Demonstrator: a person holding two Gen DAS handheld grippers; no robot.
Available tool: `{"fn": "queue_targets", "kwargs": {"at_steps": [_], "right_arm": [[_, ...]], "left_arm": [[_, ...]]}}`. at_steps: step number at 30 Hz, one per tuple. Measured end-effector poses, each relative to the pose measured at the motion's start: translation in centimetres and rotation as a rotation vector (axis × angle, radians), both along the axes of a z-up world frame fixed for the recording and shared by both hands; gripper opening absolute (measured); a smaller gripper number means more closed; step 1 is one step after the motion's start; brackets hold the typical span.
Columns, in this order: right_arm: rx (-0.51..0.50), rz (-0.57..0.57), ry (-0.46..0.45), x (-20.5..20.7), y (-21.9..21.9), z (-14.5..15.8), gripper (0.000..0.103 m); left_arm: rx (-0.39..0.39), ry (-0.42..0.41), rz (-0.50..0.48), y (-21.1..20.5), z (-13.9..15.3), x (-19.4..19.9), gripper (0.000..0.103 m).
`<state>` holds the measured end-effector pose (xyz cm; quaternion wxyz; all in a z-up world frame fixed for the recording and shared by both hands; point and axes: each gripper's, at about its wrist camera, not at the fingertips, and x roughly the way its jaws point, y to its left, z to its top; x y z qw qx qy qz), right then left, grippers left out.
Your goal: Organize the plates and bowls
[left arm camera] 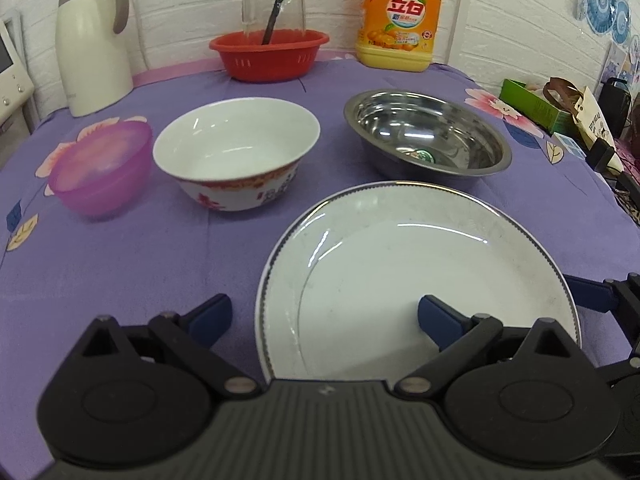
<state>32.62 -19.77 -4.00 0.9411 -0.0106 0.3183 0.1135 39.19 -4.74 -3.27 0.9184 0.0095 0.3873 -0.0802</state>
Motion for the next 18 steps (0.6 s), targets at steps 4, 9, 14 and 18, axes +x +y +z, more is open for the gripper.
{"fn": "queue_targets", "kwargs": {"at_steps": [4, 9, 14, 18], "right_arm": [[-0.006, -0.006, 0.0, 0.05, 0.18, 0.04, 0.103], [-0.007, -0.006, 0.0, 0.07, 0.14, 0.03, 0.103], [-0.011, -0.004, 0.007, -0.14, -0.1, 0.12, 0.103], [-0.012, -0.027, 0.005, -0.31, 0.11, 0.14, 0.103]], "left_arm": [[-0.001, -0.002, 0.004, -0.2, -0.01, 0.02, 0.099], [-0.002, -0.005, 0.001, -0.39, -0.06, -0.02, 0.099], [-0.004, -0.002, -0.019, 0.05, -0.09, -0.2, 0.099], [-0.026, -0.016, -0.059, -0.41, 0.23, -0.44, 0.08]]}}
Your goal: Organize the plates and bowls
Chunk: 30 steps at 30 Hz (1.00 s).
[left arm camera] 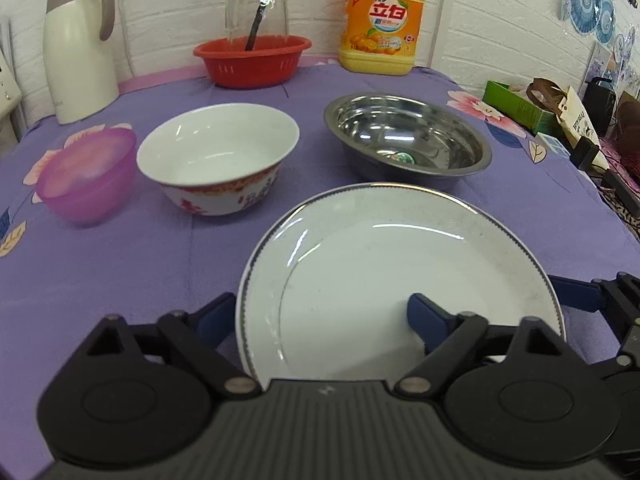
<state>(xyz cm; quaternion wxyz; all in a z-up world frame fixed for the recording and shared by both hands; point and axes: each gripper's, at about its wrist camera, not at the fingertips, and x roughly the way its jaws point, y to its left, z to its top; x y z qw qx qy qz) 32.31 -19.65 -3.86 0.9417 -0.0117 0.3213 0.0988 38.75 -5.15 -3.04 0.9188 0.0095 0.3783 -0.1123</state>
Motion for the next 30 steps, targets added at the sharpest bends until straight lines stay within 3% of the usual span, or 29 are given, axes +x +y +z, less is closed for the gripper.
{"fn": "queue_targets", "kwargs": {"at_steps": [3, 7, 11, 17, 25, 30], "right_arm": [[0.006, 0.084, 0.0, 0.1, 1.3, 0.0, 0.103], [0.02, 0.038, 0.011, -0.3, 1.2, 0.4, 0.103], [0.032, 0.022, -0.022, -2.2, 1.3, 1.8, 0.103], [0.045, 0.014, -0.082, -5.2, 2.1, 4.2, 0.103], [0.081, 0.13, -0.139, -10.4, 7.6, 6.2, 0.103], [0.099, 0.26, -0.125, -13.9, 12.5, 5.7, 0.103]], "left_arm": [[0.001, 0.012, -0.013, -0.5, 0.1, -0.1, 0.08], [-0.084, 0.044, -0.027, 0.5, 0.8, -0.5, 0.078], [-0.042, -0.023, -0.033, 0.0, 2.4, -2.2, 0.078], [-0.088, -0.059, -0.022, 2.0, 5.0, -5.6, 0.078], [-0.071, -0.122, 0.11, 9.2, 7.4, -13.4, 0.078], [-0.035, -0.14, 0.232, 14.1, 6.9, -18.6, 0.078]]}}
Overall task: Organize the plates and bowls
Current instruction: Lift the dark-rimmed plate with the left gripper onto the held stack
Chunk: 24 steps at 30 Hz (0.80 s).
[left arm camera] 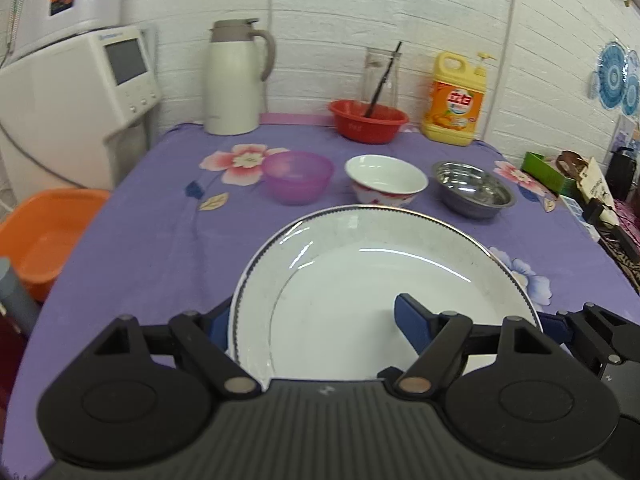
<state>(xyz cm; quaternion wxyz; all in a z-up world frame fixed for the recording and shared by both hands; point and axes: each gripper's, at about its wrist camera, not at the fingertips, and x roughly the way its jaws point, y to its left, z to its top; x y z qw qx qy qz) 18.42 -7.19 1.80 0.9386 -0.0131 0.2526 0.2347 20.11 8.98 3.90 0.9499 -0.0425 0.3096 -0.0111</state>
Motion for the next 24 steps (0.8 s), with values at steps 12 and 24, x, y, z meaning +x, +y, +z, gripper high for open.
{"fn": "queue_targets", "kwargs": {"at_steps": [12, 24], "right_arm": [[-0.122, 0.05, 0.043, -3.2, 4.4, -3.5, 0.103], [-0.063, 0.046, 0.05, -2.8, 3.0, -3.6, 0.103]], "left_arm": [[-0.133, 0.046, 0.039, 3.5, -5.2, -3.6, 0.077], [-0.189, 0.013, 0.007, 4.6, -4.2, -4.1, 0.101]]}}
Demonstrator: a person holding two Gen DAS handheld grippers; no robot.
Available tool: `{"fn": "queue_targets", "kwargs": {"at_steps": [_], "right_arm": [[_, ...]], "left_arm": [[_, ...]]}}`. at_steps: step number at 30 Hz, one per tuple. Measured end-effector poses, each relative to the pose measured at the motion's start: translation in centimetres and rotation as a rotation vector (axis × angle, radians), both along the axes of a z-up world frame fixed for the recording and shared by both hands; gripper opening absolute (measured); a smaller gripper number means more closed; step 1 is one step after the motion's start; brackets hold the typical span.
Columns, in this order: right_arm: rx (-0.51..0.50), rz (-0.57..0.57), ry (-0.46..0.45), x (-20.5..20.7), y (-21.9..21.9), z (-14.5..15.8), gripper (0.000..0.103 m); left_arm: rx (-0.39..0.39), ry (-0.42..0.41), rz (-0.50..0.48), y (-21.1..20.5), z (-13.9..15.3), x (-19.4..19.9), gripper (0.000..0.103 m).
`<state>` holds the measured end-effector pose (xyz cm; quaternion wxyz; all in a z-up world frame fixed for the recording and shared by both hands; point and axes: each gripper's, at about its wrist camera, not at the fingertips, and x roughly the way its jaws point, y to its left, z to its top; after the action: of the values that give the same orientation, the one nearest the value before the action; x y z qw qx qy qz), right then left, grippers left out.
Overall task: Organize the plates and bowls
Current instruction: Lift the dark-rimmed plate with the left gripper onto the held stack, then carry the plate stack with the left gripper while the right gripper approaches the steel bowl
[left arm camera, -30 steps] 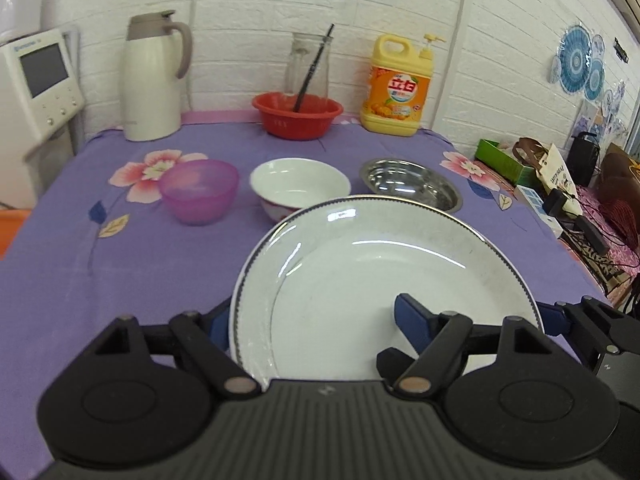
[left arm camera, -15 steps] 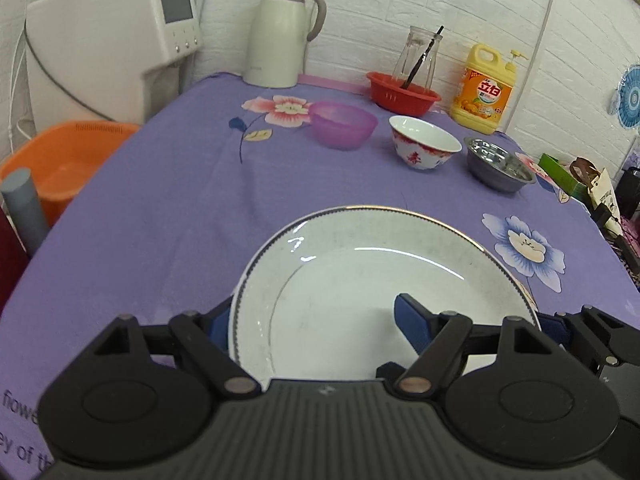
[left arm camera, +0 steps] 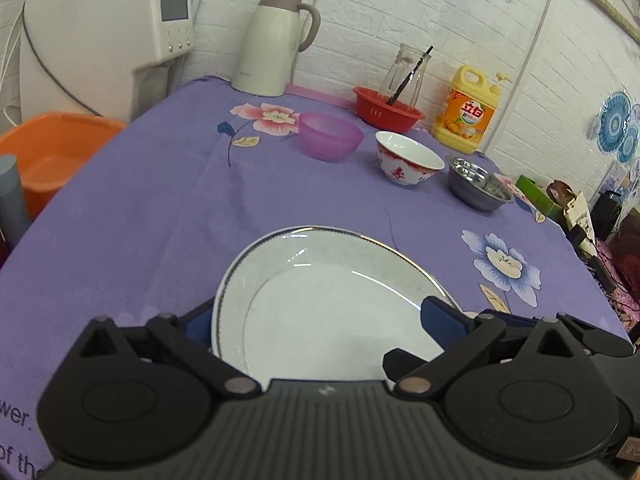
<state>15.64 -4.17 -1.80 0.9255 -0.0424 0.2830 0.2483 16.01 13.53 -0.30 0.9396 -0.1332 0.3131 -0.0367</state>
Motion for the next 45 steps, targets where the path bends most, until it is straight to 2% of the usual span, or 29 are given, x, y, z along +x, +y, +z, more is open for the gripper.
{"fn": "queue_targets", "kwargs": {"at_steps": [4, 5, 7, 9, 14, 19, 22, 25, 27, 33, 36, 40, 45], "right_arm": [[0.002, 0.006, 0.008, 0.2, 0.0, -0.2, 0.103], [0.0, 0.007, 0.011, 0.2, -0.1, -0.3, 0.103], [0.002, 0.004, 0.015, 0.4, -0.4, -0.4, 0.103], [0.017, -0.006, 0.024, 0.6, -0.9, -0.4, 0.103], [0.043, -0.02, 0.035, 0.9, -1.9, -0.4, 0.103], [0.062, -0.041, 0.037, 1.5, -3.7, 0.0, 0.103], [0.095, -0.071, 0.063, 3.1, -6.2, 0.5, 0.103], [0.117, -0.136, 0.076, 5.9, -9.9, 1.6, 0.103], [0.091, -0.212, 0.063, 8.6, -12.4, 2.8, 0.103], [0.058, -0.394, 0.066, 18.9, -17.9, 5.2, 0.103], [0.001, -0.432, 0.094, 24.3, -18.4, 4.6, 0.103], [-0.075, -0.443, 0.188, 30.3, -18.4, 2.3, 0.103], [-0.131, -0.465, 0.247, 33.1, -18.9, -0.1, 0.103]], "left_arm": [[0.017, -0.009, 0.008, -0.1, 0.2, 0.1, 0.101], [0.051, -0.033, 0.03, -0.4, 0.5, -0.1, 0.101], [0.169, -0.087, 0.034, -1.1, 1.2, -0.6, 0.101], [0.21, -0.115, 0.045, -1.3, 1.7, -0.7, 0.101], [0.14, -0.119, 0.066, -0.6, 3.0, 0.7, 0.101], [0.124, -0.117, 0.039, -1.6, 4.1, 2.3, 0.101], [0.114, -0.116, 0.009, -2.6, 4.6, 3.3, 0.101], [0.116, -0.115, -0.028, -3.9, 4.7, 4.6, 0.101], [0.116, -0.104, -0.049, -4.5, 4.5, 5.4, 0.101], [0.126, -0.071, -0.074, -5.3, 3.7, 8.2, 0.101], [0.139, -0.049, -0.069, -4.9, 3.5, 9.5, 0.101], [0.139, -0.04, -0.055, -3.9, 3.8, 10.8, 0.101], [0.13, -0.044, -0.032, -3.0, 4.1, 12.2, 0.101]]}}
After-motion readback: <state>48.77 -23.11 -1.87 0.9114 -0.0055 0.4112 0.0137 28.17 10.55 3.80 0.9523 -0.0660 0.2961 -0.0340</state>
